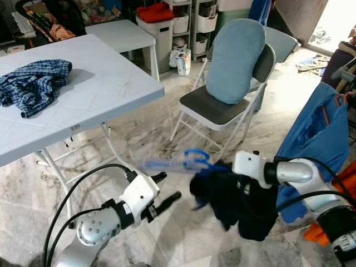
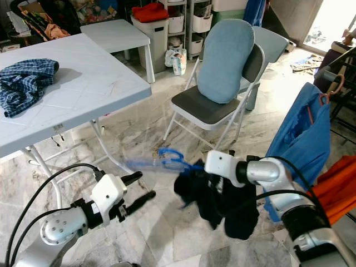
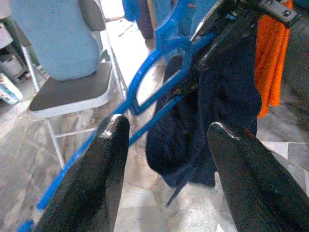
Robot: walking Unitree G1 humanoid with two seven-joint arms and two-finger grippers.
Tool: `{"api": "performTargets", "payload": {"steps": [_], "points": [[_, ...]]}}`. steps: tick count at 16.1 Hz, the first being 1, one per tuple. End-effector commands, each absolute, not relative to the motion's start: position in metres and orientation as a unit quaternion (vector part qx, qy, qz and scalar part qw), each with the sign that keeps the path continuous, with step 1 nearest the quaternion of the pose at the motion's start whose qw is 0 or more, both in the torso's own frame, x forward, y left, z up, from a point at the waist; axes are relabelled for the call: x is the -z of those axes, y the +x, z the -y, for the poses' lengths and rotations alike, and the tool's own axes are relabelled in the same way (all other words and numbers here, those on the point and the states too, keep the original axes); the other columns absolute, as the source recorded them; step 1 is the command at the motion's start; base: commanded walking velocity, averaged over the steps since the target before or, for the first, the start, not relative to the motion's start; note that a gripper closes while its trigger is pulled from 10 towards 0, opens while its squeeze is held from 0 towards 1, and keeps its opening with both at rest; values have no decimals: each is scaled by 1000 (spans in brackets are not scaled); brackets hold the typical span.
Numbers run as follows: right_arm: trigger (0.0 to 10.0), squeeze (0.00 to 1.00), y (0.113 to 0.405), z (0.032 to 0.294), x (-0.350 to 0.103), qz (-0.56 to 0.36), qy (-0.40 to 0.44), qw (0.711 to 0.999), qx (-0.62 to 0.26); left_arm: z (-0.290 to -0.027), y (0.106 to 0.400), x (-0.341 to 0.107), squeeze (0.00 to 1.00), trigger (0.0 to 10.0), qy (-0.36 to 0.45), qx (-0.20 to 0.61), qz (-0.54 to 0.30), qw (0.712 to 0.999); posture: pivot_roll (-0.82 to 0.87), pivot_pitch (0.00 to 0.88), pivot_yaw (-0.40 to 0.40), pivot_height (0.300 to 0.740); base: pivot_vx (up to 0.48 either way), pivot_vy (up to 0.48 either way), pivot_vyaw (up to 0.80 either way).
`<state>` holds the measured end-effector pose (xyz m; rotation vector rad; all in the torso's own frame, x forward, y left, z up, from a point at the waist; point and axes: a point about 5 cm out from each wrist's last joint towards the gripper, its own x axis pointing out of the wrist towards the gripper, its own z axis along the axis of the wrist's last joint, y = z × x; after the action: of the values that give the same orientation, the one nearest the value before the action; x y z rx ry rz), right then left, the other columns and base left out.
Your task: Hang hanger
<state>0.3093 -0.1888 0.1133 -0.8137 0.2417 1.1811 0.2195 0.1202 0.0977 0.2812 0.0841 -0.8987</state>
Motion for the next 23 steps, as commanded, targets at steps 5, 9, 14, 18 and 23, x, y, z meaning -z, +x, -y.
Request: {"api": "performTargets", "payload": {"steps": [5, 9, 14, 18, 23], "points": [[10000, 0, 313, 190, -132, -79, -374, 714, -586, -139, 220, -92, 1000, 10000, 161, 430, -56, 887, -34, 0, -19, 740, 0, 0, 0], [10000, 0, 317, 184, -145, -49, -370, 706, -602, -147, 227, -83, 1000, 10000, 190, 430, -67, 880, -43, 0, -24, 740, 0, 0, 0], [10000, 0, 321, 181, -153, -25, -413, 681, -604, -154, 241, -87, 0, 10000, 209, 428, -59, 877, -50, 0, -28, 740, 0, 0, 0], [10000, 0, 325, 183, -150, -32, -437, 680, -588, -156, 250, -94, 0, 10000, 220, 426, -43, 877, -56, 0, -28, 740, 0, 0, 0], [10000, 0, 344, 175, -151, -12, -463, 728, -506, -147, 251, -102, 0, 10000, 187, 422, -26, 887, -49, 0, -30, 740, 0, 0, 0]]}}
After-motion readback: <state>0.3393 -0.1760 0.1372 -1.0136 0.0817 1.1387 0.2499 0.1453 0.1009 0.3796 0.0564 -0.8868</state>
